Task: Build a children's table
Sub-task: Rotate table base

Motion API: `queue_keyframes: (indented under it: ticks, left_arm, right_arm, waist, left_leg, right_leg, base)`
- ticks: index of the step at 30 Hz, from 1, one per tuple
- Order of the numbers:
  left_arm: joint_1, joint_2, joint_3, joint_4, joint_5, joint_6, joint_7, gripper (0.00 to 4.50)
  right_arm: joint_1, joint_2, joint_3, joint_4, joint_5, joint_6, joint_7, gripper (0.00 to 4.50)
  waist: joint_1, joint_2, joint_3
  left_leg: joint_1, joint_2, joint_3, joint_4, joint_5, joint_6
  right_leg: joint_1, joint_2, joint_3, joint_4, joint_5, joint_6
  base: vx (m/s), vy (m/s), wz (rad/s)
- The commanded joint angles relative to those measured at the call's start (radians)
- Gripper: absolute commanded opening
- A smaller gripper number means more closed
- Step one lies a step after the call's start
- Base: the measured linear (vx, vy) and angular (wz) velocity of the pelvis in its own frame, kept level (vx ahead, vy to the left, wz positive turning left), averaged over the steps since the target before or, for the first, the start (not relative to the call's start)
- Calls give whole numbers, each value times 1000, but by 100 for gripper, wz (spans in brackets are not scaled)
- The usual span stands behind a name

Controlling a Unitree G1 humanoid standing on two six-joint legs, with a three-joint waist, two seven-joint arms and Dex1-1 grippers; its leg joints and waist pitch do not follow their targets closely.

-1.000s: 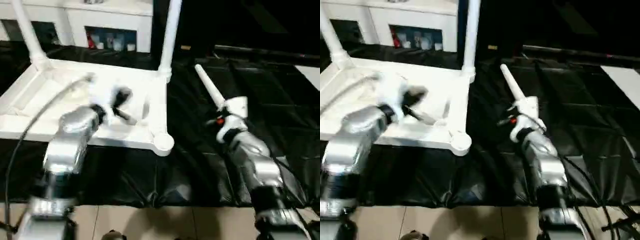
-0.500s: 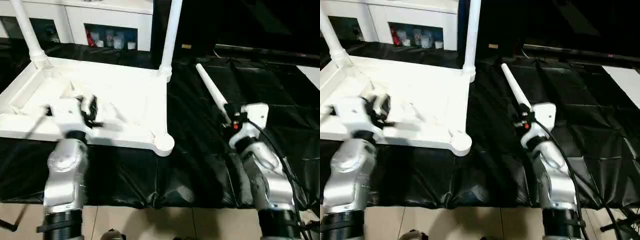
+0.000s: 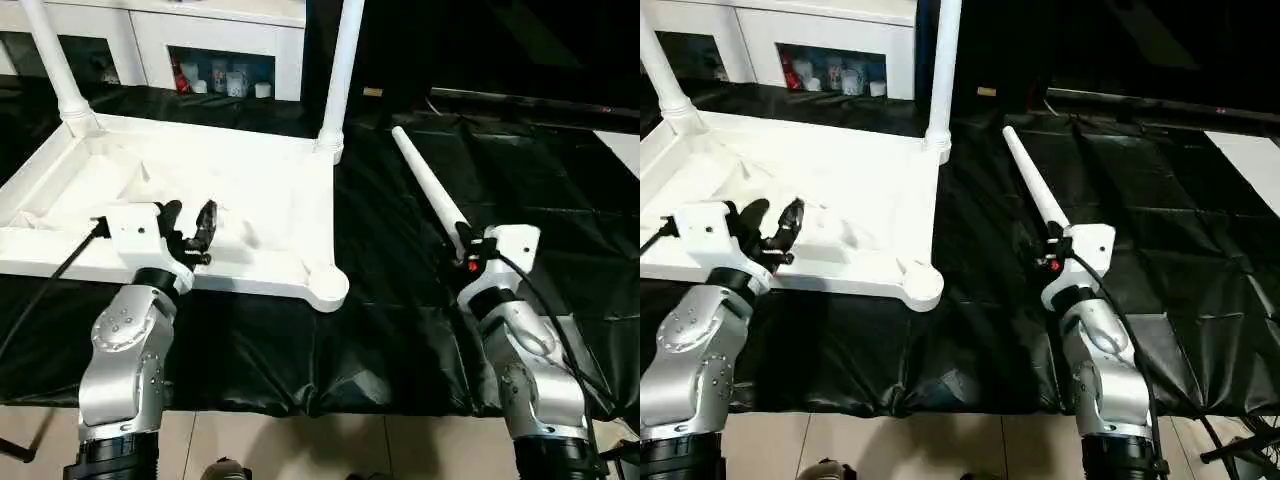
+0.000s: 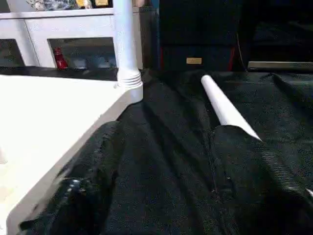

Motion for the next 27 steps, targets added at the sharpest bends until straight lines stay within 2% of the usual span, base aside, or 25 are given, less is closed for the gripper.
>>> queue_keyframes:
  ticks: [1, 4, 7, 9, 10, 11, 12, 13, 14, 15, 16, 18, 21, 23, 24, 25, 26, 27]
  left_arm:
    - [19, 0, -23, -25, -9, 19, -6, 341]
    - [36, 2, -20, -42, -18, 34, -7, 361]
    - [35, 3, -7, -38, -23, 29, 8, 383]
    - [31, 11, -8, -25, -4, 29, 23, 396]
    - [29, 14, -13, -16, 15, 21, 34, 403]
    - [29, 16, -16, -14, 24, 17, 39, 410]
    - [31, 18, -21, -11, 35, 2, 41, 419]
    - [34, 17, -25, -12, 40, 3, 46, 419]
    - [32, 13, -31, -14, 43, 6, 55, 419]
    - [32, 13, -32, -14, 43, 6, 56, 419]
    - [32, 11, -37, -15, 48, -2, 59, 419]
    - [34, 17, -54, -15, 83, -31, 75, 419]
    - [37, 32, -84, -15, 98, -16, 59, 419]
    - [36, 29, -89, -15, 108, -17, 68, 419]
    - [36, 30, -96, -14, 118, -17, 73, 419]
    - [36, 33, -102, -11, 128, -14, 76, 419]
    - [36, 32, -104, -7, 134, -13, 84, 419]
    - [37, 26, -102, -1, 141, -19, 100, 419]
  right_arm:
    - [11, -14, -2, -9, -4, 5, -2, 375]
    - [9, -14, 1, -11, 0, 5, -4, 400]
    - [14, -13, 9, -16, 1, 5, -8, 428]
    - [16, -8, 10, -19, -1, 6, -16, 444]
    - [14, 0, 2, -17, -7, 6, -41, 448]
    - [12, 5, -4, -15, -11, 7, -57, 450]
    - [10, 10, -10, -8, -18, 1, -76, 450]
    - [4, 8, -13, 13, -45, -44, -98, 450]
    - [1, -22, 8, 30, -145, -19, -174, 450]
    - [1, -24, 9, 31, -151, -17, -179, 450]
    - [2, -28, 14, 32, -122, 12, -143, 450]
    - [16, -30, 30, 13, -86, 3, -85, 450]
    - [26, -60, 88, 3, -154, -15, -78, 450]
    - [25, -67, 106, 5, -172, -8, -79, 450]
    - [24, -63, 104, 8, -174, -9, -90, 450]
    - [22, -59, 102, 10, -176, -9, -100, 450]
    - [19, -54, 97, 14, -178, -11, -114, 450]
    - [14, -45, 84, 21, -183, -19, -145, 450]
  waist:
    - [1, 13, -64]
    - [1, 9, -63]
    - [0, 11, -64]
    - [0, 11, -64]
    - [-1, 16, -64]
    - [-2, 14, -64]
    - [-1, 21, -65]
    - [-2, 18, -65]
    - [-2, 17, -66]
    - [-1, 18, -65]
    - [-1, 18, -66]
    - [-3, 17, -65]
    - [-2, 18, -65]
    - [-7, 21, -65]
    - [-6, 17, -59]
    - [-33, 60, -63]
    - [-40, 73, -62]
    - [-51, 78, -56]
  left_leg:
    - [18, 27, -18, -71, -351, -20]
    - [15, 27, -18, -71, -348, -19]
    - [17, 26, -18, -70, -347, -19]
    - [17, 26, -18, -70, -348, -20]
    - [17, 25, -18, -70, -352, -22]
    - [17, 25, -18, -70, -350, -23]
    - [18, 25, -19, -70, -345, -26]
    - [18, 26, -19, -70, -346, -31]
    - [19, 25, -18, -69, -340, -38]
    - [21, 25, -18, -69, -338, -42]
    - [23, 23, -16, -68, -350, -40]
    - [18, 24, -19, -68, -369, -29]
    - [16, 24, -20, -68, -362, -24]
    - [22, 31, -28, -71, -370, -54]
    - [-31, 19, -75, -96, -396, -37]
    - [-1, 82, -175, -131, -561, -20]
    - [9, 95, -208, -139, -582, -4]
    - [16, 106, -239, -151, -592, 23]
  right_leg:
    - [37, -39, 40, -86, -320, -59]
    - [39, -39, 40, -86, -333, -55]
    - [37, -38, 40, -88, -339, -47]
    - [37, -38, 40, -88, -338, -45]
    - [36, -37, 40, -89, -334, -43]
    - [36, -36, 40, -89, -332, -42]
    - [37, -36, 40, -86, -322, -42]
    - [36, -37, 40, -87, -320, -41]
    - [36, -35, 40, -85, -311, -43]
    - [36, -33, 40, -85, -308, -44]
    - [36, -32, 40, -84, -305, -45]
    - [39, -35, 40, -87, -316, -40]
    - [39, -36, 40, -88, -321, -38]
    - [37, -18, 30, -84, -300, -42]
    - [79, -24, -17, -57, -245, -59]
    - [73, -7, -46, -32, -175, -104]
    - [64, 4, -51, -6, -147, -145]
    - [53, 12, -53, 19, -153, -184]
  base:
    - [0, 0, 0]
    - [0, 0, 0]
    - [0, 0, 0]
    - [0, 0, 0]
    - [0, 0, 0]
    - [0, 0, 0]
    - [0, 0, 0]
    - [0, 0, 0]
    - [0, 0, 0]
    - [0, 0, 0]
    - [0, 0, 0]
    - [0, 0, 0]
    - [0, 0, 0]
    - [0, 0, 0]
    - [0, 0, 0]
    - [-6, -54, 45]
    - [-6, -54, 45]
    - [31, -94, 57]
